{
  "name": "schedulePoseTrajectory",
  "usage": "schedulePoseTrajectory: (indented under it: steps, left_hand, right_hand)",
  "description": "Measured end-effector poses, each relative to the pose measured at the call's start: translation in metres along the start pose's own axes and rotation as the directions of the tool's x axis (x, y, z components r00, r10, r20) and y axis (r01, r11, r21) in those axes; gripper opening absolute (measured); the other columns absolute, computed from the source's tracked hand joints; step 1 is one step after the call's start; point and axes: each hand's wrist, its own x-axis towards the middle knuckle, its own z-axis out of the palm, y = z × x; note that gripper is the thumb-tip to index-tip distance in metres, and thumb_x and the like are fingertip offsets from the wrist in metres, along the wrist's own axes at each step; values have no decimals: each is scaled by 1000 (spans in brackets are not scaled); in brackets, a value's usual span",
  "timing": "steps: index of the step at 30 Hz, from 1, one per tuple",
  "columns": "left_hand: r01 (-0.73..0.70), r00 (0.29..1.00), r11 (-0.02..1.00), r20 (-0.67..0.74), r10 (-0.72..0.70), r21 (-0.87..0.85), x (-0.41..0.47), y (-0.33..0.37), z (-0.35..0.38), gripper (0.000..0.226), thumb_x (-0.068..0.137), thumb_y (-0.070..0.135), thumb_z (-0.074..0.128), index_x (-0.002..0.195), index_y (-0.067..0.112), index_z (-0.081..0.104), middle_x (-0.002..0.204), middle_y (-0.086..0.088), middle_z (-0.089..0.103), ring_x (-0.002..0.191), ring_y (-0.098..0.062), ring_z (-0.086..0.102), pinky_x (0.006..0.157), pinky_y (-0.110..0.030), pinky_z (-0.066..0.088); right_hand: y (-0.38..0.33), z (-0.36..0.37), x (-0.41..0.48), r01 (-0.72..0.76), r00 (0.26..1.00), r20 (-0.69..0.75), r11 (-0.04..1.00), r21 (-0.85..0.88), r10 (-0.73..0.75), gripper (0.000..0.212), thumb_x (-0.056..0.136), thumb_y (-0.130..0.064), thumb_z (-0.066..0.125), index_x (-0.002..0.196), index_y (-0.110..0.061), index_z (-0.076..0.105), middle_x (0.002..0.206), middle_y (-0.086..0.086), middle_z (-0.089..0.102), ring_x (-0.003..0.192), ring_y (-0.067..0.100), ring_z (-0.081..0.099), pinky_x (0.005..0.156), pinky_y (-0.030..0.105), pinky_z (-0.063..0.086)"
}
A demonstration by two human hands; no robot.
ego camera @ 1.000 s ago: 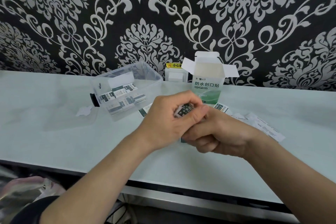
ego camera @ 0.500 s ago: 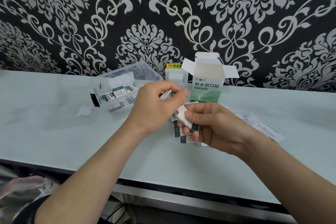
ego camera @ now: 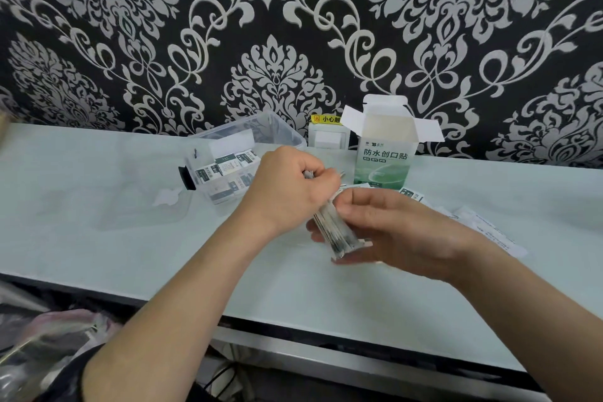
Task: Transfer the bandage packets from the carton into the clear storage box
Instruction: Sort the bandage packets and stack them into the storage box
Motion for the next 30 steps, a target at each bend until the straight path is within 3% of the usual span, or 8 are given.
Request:
schedulePoseTrajectory:
  steps: [5,11,13,18,23,25,27,30]
  left_hand:
    - [82,997,988,-24,-80,134,-1,4,2,42,70,32,52,39,10,34,37,-1,24,43,-17,26,45,-32,26]
    - [171,982,979,-101,-160,108,-1,4,1,46,85,27,52,39,29,53,33,3,39,39,-15,36,45,-26,24]
    - [213,971,973,-132,-201,85,1,2,-3,49,86,27,51,38,20,51,34,1,39,41,-15,35,48,-31,26]
    - [262,950,965,-176,-256,12,3,-4,-12,54,88,34,52,41,9,44,43,-5,49,49,-19,44,54,-34,37]
    - [266,962,911,33,-270,-315,2,-10,-25,36,79,55,61,84,20,66,71,12,61,58,-10,54,55,-29,41]
    - [216,969,926,188,-163,-309,-2,-13,-35,59,66,63,68,116,35,57,112,15,58,90,-4,58,69,-24,50]
    - [121,943,973,328,-51,-196,-6,-15,-43,93,58,62,80,138,45,35,140,21,36,127,3,37,98,-21,43]
    - [11,923,996,384,25,-90,-12,-9,-48,110,59,49,85,145,49,16,144,32,17,139,7,13,111,-20,23]
  right_hand:
    - [-5,13,6,103,984,-115,966,-236,-133,26,68,-22,82,67,-13,57,70,9,61,65,13,55,66,22,43]
    - [-9,24,13,108,980,-129,948,-299,-152,32,62,-19,85,73,-9,56,78,26,63,72,23,58,73,36,46]
    - [-11,28,17,117,977,-136,941,-318,-167,33,65,-16,87,74,-10,56,83,35,64,73,24,58,76,41,43]
    - [-16,34,29,124,976,-125,928,-351,-178,31,70,-11,84,75,-11,53,77,24,64,70,20,57,71,34,41]
    - [-23,31,36,103,987,-113,987,-123,-117,23,80,4,71,97,1,58,73,12,73,63,11,68,57,15,50]
    - [-29,23,38,93,989,-115,995,32,-89,23,80,5,71,98,3,57,67,7,71,57,8,66,52,15,50]
    - [-33,14,41,75,995,-76,989,126,-66,31,75,-2,72,102,1,58,82,16,72,70,18,71,63,24,58]
    - [-36,9,46,31,999,21,993,110,-34,52,72,-5,79,118,3,55,91,20,71,76,24,71,66,29,58]
